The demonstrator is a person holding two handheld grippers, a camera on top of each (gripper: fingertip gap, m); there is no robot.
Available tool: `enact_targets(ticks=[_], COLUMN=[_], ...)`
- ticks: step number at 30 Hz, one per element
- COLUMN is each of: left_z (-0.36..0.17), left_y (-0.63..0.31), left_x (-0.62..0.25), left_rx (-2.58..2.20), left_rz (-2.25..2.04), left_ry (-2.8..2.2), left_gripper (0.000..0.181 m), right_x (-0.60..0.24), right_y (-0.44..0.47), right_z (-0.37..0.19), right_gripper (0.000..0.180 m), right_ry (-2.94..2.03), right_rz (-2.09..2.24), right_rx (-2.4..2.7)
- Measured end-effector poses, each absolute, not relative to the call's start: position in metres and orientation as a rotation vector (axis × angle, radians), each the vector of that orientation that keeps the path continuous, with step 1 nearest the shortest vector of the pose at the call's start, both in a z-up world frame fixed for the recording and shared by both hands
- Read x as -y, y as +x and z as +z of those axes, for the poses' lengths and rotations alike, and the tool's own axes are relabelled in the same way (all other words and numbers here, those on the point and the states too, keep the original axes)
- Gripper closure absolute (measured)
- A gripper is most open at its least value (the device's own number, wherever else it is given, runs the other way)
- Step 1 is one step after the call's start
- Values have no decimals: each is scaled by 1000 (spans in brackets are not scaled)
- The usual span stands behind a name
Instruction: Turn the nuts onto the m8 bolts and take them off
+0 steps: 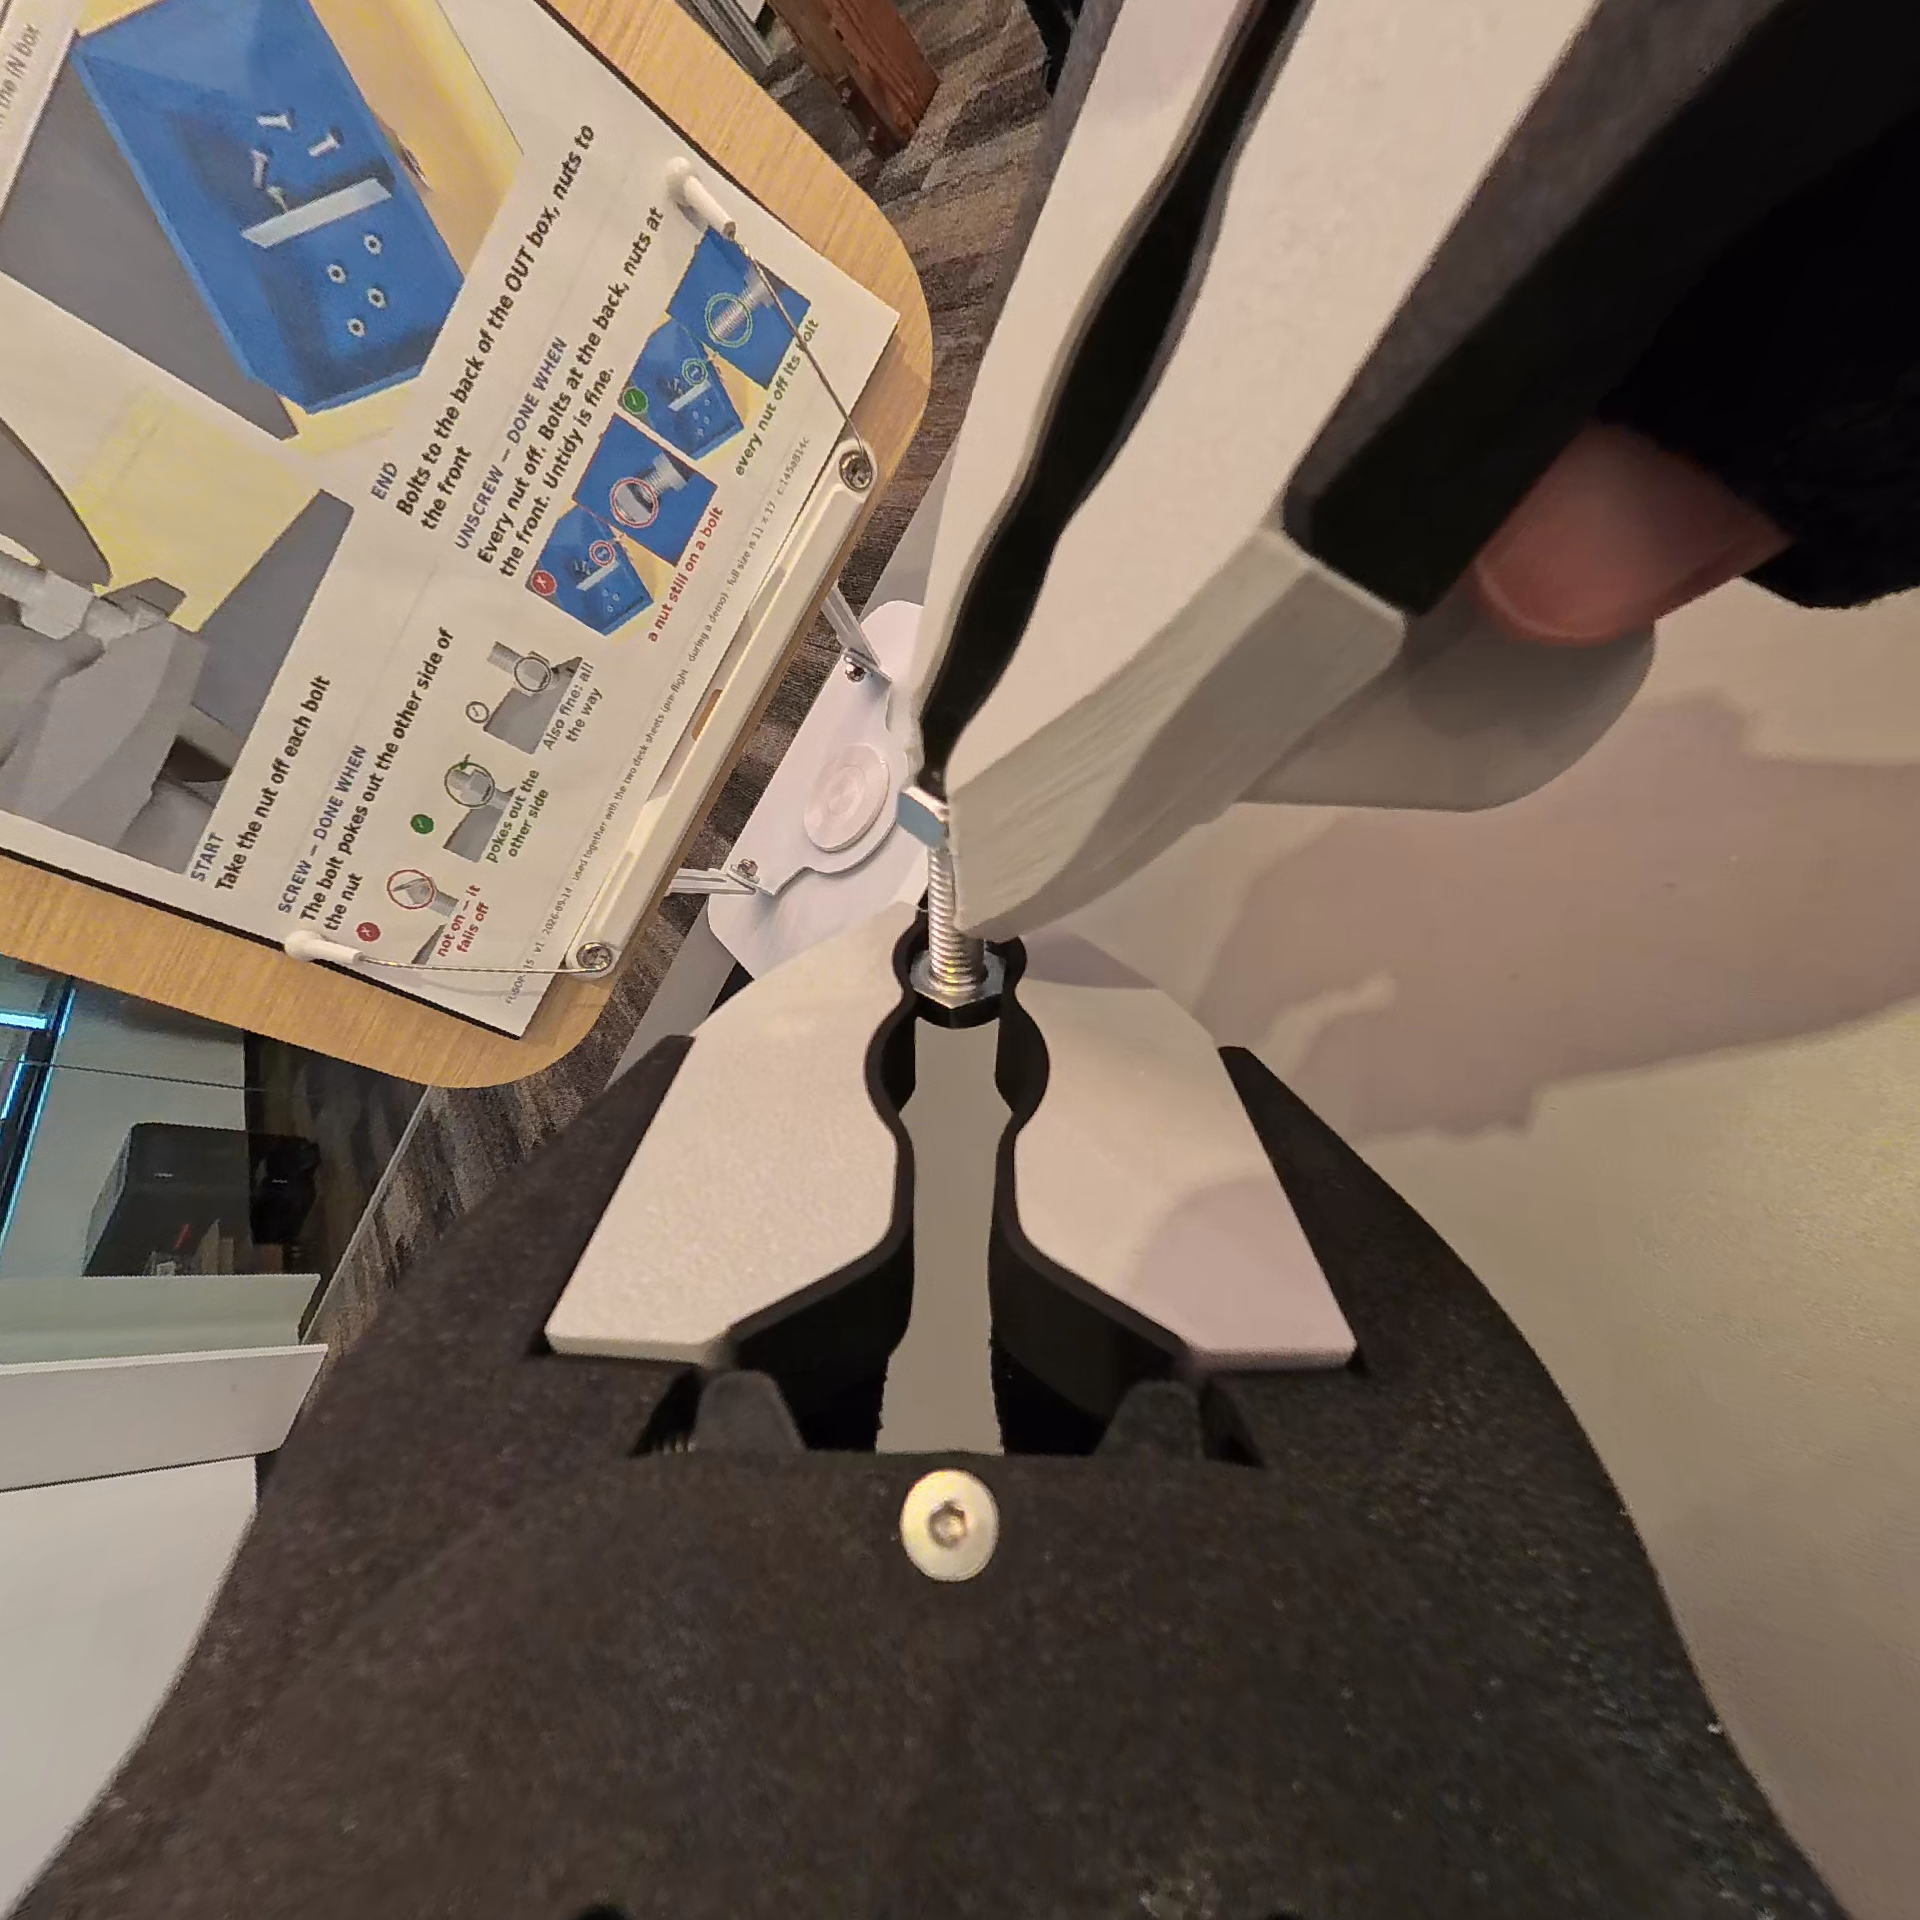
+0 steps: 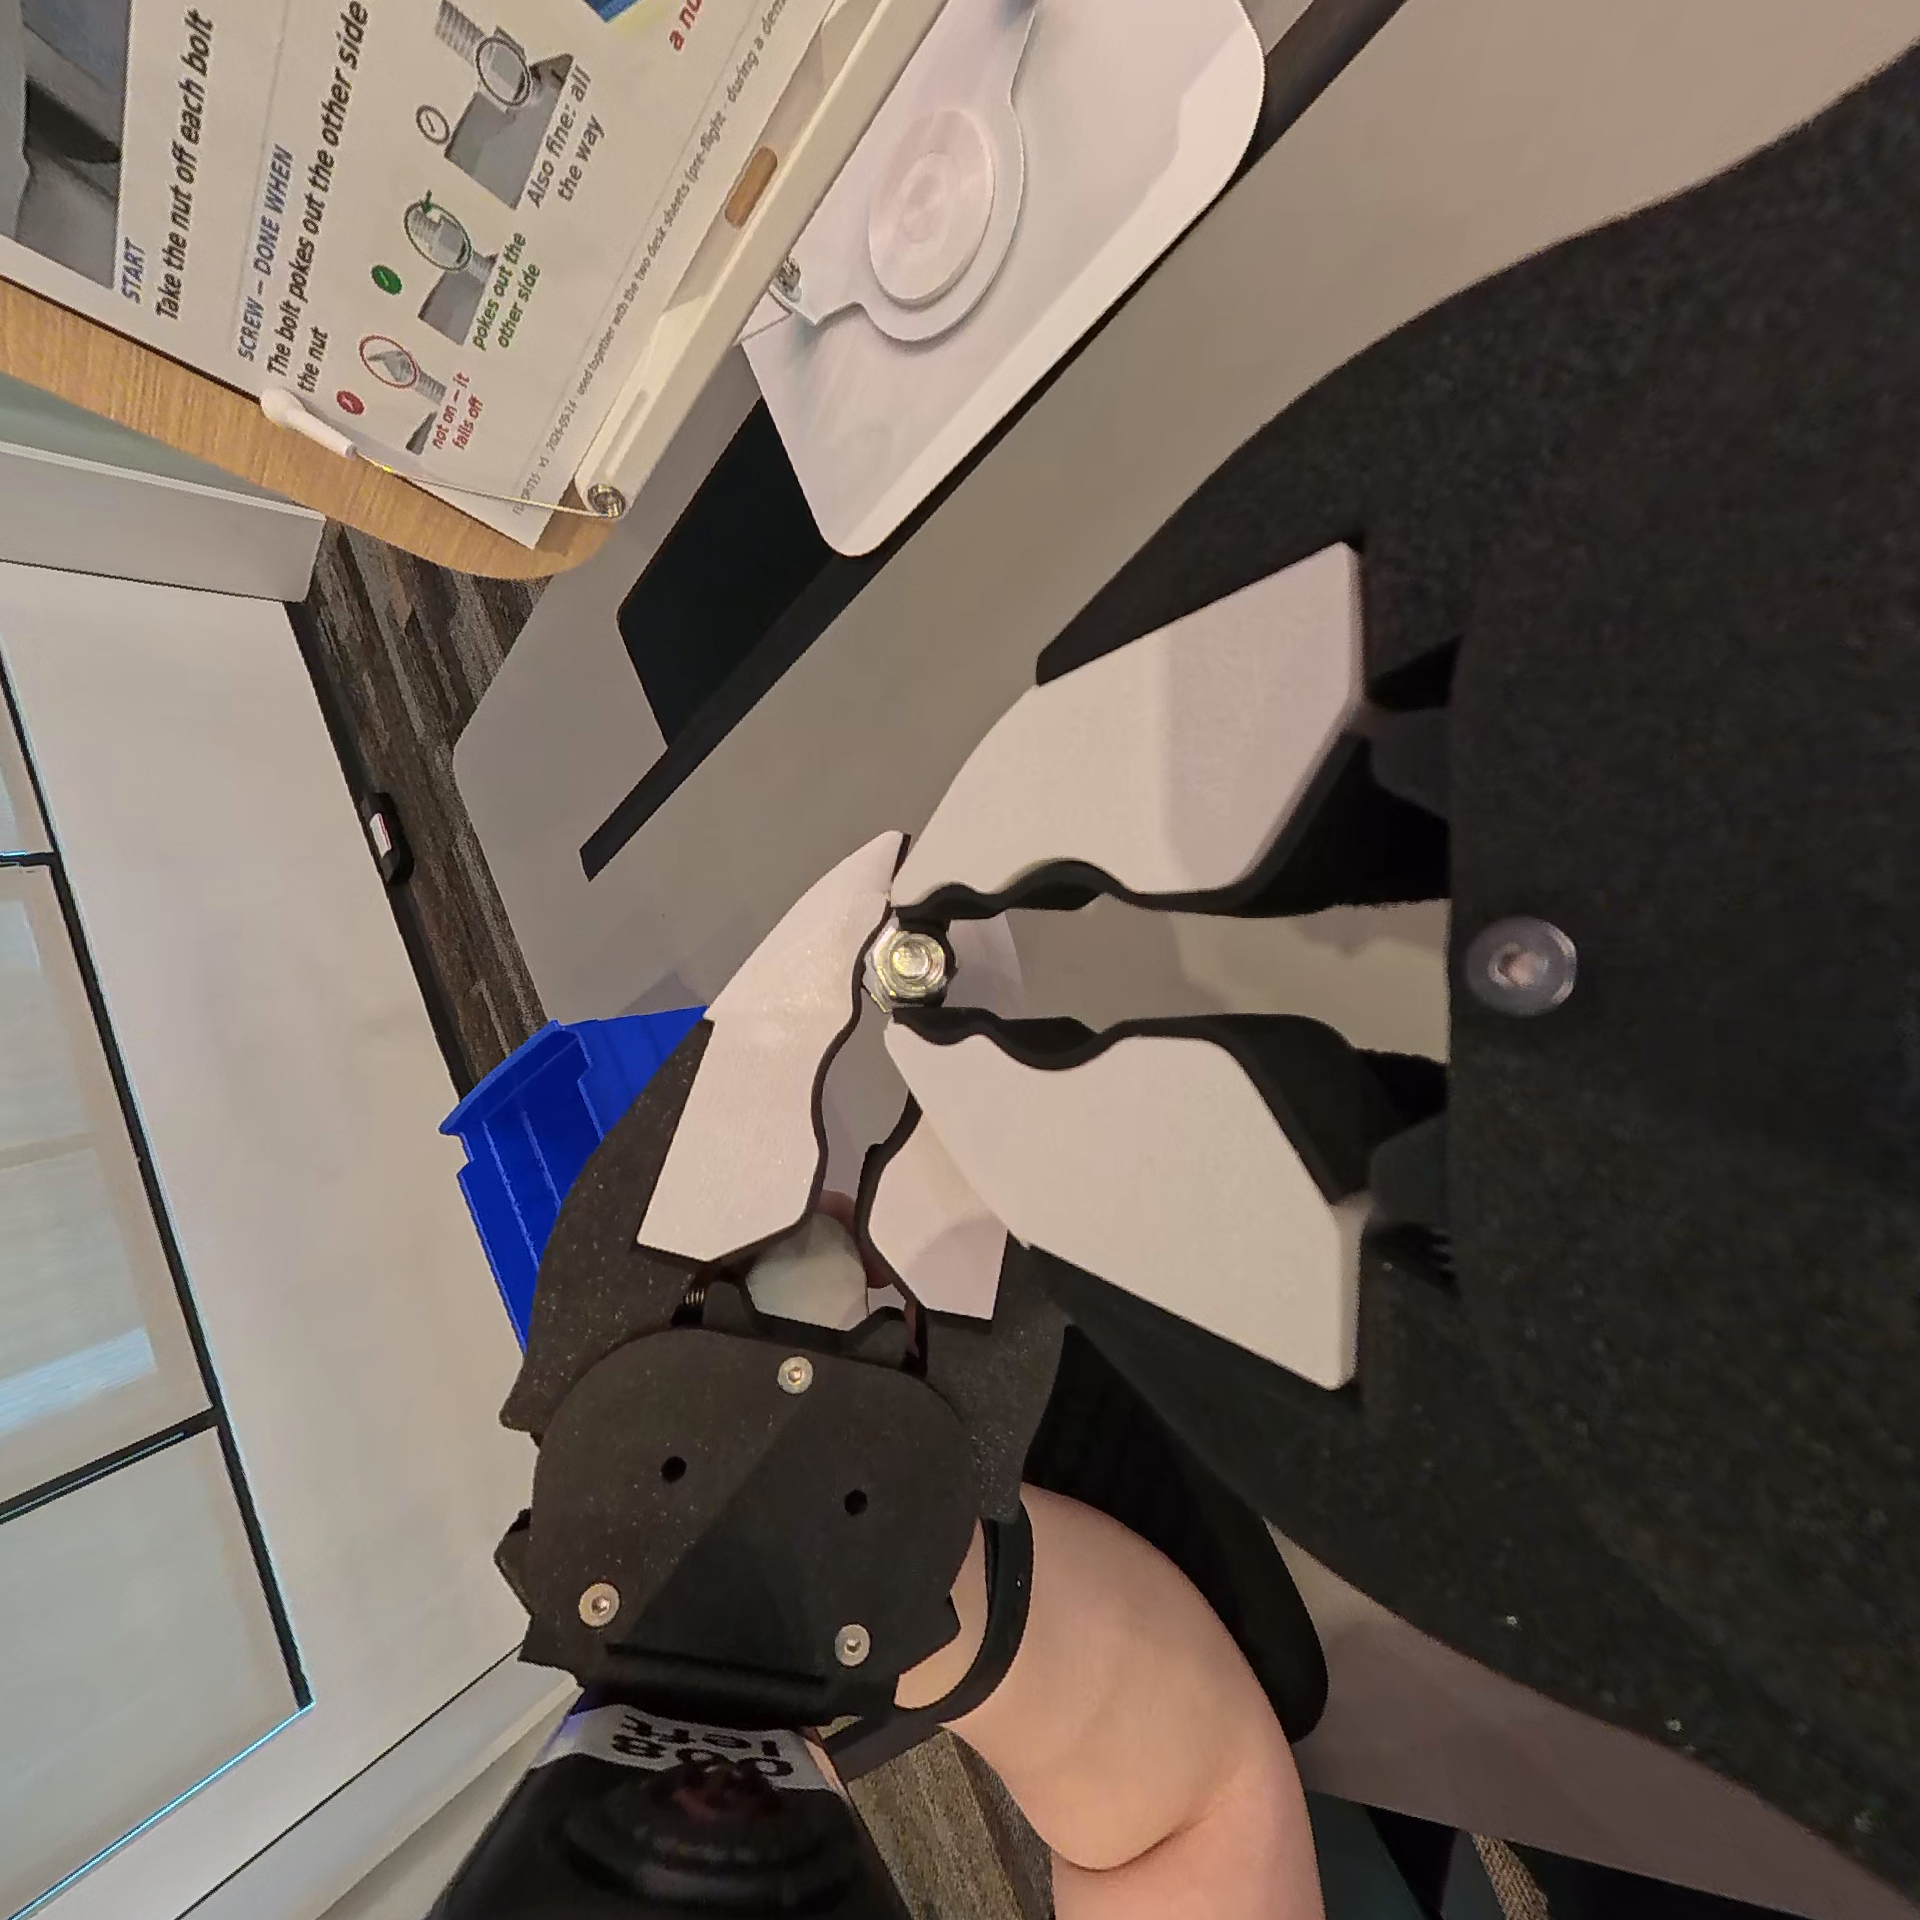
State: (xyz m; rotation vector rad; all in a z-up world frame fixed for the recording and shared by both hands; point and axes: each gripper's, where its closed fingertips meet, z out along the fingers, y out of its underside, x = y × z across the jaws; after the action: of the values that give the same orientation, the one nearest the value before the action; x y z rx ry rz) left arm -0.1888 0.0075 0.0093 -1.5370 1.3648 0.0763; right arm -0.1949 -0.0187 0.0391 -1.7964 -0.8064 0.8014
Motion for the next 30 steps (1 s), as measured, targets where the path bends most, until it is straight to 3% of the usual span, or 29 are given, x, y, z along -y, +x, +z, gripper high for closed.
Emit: enact_targets(ticks=[11, 16, 30], left_z=[14, 17, 18], left_y=[-190, -190, -170], left_x=[-4, 3, 80], left_rx=[-1353, -1384, -1663], left_rz=[-5, -131, -759], left_ry=[-1536, -1516, -1287], left_gripper=[171, 171, 171], right_x=[22, 30, 100], right_y=[-198, -192, -190], right_z=[40, 46, 65], right_gripper=[155, 135, 145], right_ry=[-1776, -1728, -1280], right_rz=[728, 615, 328], right_rx=[875, 1014, 1543])
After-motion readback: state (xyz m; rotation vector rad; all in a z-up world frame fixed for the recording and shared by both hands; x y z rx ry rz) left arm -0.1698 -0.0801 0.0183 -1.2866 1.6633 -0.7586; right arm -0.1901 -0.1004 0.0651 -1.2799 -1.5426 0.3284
